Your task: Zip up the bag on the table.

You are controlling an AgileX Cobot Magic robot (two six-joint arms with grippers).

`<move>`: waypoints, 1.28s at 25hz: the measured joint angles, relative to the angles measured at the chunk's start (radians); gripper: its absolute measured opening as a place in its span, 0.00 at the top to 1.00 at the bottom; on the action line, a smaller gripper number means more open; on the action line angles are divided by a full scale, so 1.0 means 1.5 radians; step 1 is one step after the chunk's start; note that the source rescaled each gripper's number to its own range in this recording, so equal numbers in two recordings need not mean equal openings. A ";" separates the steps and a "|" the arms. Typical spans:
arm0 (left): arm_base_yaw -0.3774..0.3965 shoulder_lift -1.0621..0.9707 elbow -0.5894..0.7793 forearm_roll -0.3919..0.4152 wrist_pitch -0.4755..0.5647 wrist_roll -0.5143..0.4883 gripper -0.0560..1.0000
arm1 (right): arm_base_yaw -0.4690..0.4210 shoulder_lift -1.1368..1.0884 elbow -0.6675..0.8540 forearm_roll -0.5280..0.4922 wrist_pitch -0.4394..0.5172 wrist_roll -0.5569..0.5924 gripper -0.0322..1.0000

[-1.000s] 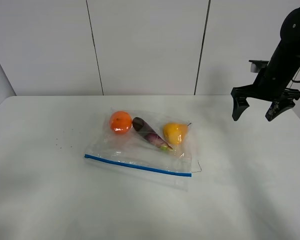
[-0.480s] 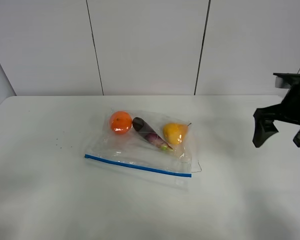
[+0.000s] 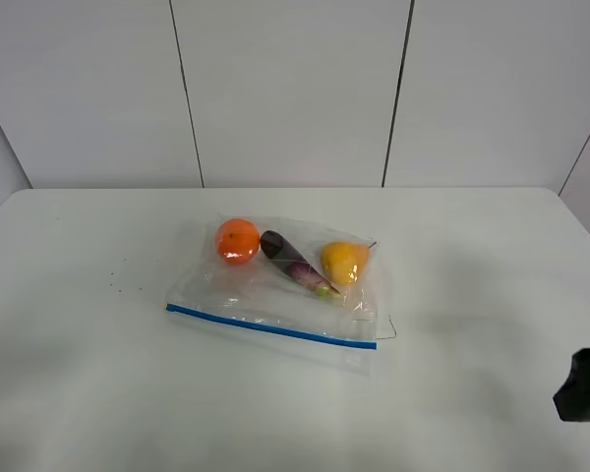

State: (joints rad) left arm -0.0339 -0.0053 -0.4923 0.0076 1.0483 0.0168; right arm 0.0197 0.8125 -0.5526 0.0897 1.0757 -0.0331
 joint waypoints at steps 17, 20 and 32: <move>0.000 0.000 0.000 0.000 0.000 -0.001 0.00 | 0.000 -0.514 0.043 -0.039 -0.032 0.026 0.00; 0.000 0.000 0.000 0.000 0.000 -0.001 0.00 | 0.000 -0.543 0.043 -0.041 -0.032 0.029 0.00; 0.000 0.000 0.000 0.000 0.000 -0.004 0.00 | 0.000 -0.544 0.043 -0.042 -0.032 0.029 0.00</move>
State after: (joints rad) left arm -0.0339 -0.0053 -0.4923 0.0079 1.0483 0.0113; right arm 0.0197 -0.0028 -0.4888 0.0262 1.0278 0.0098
